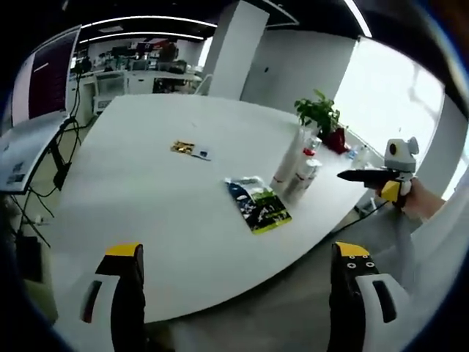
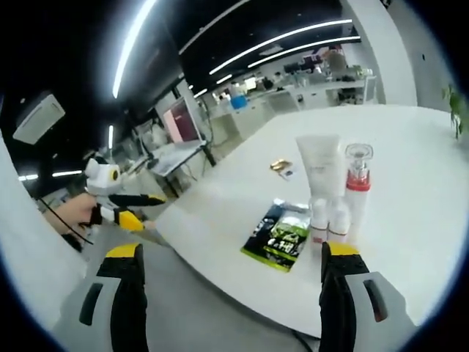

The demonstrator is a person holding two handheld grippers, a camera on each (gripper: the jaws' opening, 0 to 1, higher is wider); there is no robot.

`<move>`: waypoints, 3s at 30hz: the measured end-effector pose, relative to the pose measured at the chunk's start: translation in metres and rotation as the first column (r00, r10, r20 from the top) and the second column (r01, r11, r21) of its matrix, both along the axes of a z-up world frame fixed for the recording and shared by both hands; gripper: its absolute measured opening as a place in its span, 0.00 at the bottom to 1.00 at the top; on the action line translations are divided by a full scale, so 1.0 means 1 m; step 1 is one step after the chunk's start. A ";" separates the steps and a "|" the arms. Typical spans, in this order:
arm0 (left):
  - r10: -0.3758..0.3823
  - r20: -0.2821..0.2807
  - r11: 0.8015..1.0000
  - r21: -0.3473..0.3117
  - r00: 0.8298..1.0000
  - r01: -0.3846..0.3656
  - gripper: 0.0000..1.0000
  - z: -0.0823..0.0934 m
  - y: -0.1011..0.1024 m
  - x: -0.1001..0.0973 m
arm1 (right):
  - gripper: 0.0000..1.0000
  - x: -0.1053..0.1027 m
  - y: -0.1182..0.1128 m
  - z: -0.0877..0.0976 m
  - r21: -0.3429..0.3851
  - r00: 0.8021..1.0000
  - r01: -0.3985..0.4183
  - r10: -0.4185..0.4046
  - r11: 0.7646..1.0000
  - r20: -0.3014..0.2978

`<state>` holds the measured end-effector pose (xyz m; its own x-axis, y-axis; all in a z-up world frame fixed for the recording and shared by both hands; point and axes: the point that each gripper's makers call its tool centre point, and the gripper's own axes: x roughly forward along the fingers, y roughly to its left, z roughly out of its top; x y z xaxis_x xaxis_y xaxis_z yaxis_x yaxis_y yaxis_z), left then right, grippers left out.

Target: Arrange the skincare products in the storage area until every visible bottle or jar stands upright without overlapping.

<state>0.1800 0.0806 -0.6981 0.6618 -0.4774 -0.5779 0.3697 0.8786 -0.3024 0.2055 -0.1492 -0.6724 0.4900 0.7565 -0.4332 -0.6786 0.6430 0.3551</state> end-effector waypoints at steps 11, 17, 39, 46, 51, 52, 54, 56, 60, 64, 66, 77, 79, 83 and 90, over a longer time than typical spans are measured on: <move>0.019 -0.001 1.000 -0.016 1.000 -0.019 0.99 -0.001 0.000 0.011 | 0.97 0.001 0.000 -0.004 0.007 1.000 0.000 0.000 1.000 -0.004; 0.018 -0.002 1.000 -0.001 1.000 -0.018 0.99 0.002 -0.003 0.020 | 0.97 0.002 -0.002 -0.002 0.030 1.000 0.015 -0.015 0.999 -0.009; -0.050 -0.054 0.993 0.105 0.997 0.055 0.89 -0.017 -0.025 0.089 | 0.96 0.005 -0.006 -0.006 -0.004 0.999 0.039 -0.039 0.999 -0.001; -0.107 -0.088 0.984 0.131 0.990 0.118 0.86 -0.034 -0.040 0.110 | 0.97 0.007 -0.008 -0.006 0.004 0.998 0.058 -0.058 0.998 -0.006; -0.134 -0.109 0.976 0.157 0.985 0.150 0.84 -0.047 -0.043 0.129 | 0.97 0.008 -0.010 -0.008 0.001 0.998 0.063 -0.063 0.998 -0.014; -0.137 -0.111 0.975 0.161 0.984 0.154 0.84 -0.050 -0.044 0.133 | 0.97 0.008 -0.010 -0.008 -0.001 0.998 0.063 -0.063 0.998 -0.016; -0.145 -0.116 0.972 0.171 0.983 0.163 0.83 -0.054 -0.046 0.141 | 0.97 0.008 -0.010 -0.009 -0.004 0.998 0.065 -0.065 0.998 -0.020; -0.147 -0.118 0.970 0.178 0.982 0.167 0.81 -0.060 -0.046 0.153 | 0.97 0.008 -0.011 -0.010 -0.007 0.997 0.070 -0.070 0.998 -0.021; -0.163 -0.129 0.964 0.190 0.978 0.186 0.79 -0.066 -0.048 0.168 | 0.97 0.009 -0.012 -0.011 -0.014 0.996 0.078 -0.079 0.997 -0.029; -0.202 -0.155 0.948 0.219 0.967 0.233 0.78 -0.077 -0.051 0.175 | 0.97 0.008 -0.012 -0.012 -0.019 0.996 0.081 -0.082 0.997 -0.032; -0.205 -0.167 0.944 0.228 0.965 0.240 0.78 -0.084 -0.051 0.183 | 0.97 0.009 -0.013 -0.013 -0.024 0.996 0.085 -0.086 0.996 -0.035; -0.230 -0.179 0.926 0.261 0.957 0.272 0.76 -0.087 -0.060 0.221 | 0.97 0.009 -0.014 -0.013 -0.034 0.994 0.102 -0.103 0.994 -0.042; -0.239 -0.177 0.919 0.275 0.955 0.281 0.75 -0.087 -0.063 0.231 | 0.97 0.009 -0.015 -0.013 -0.037 0.994 0.103 -0.105 0.994 -0.042; -0.238 -0.173 0.913 0.297 0.956 0.281 0.73 -0.090 -0.065 0.248 | 0.97 0.009 -0.015 -0.014 -0.043 0.993 0.103 -0.105 0.994 -0.045; -0.216 -0.160 0.913 0.318 0.963 0.258 0.70 -0.091 -0.064 0.275 | 0.96 0.008 -0.015 -0.016 -0.053 0.994 0.097 -0.099 0.994 -0.052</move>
<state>0.4554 0.0170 -0.7894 0.4697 -0.3782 -0.7977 0.5590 0.8268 -0.0628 0.2137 -0.1642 -0.6886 0.5356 0.6823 -0.4976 -0.5921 0.7236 0.3548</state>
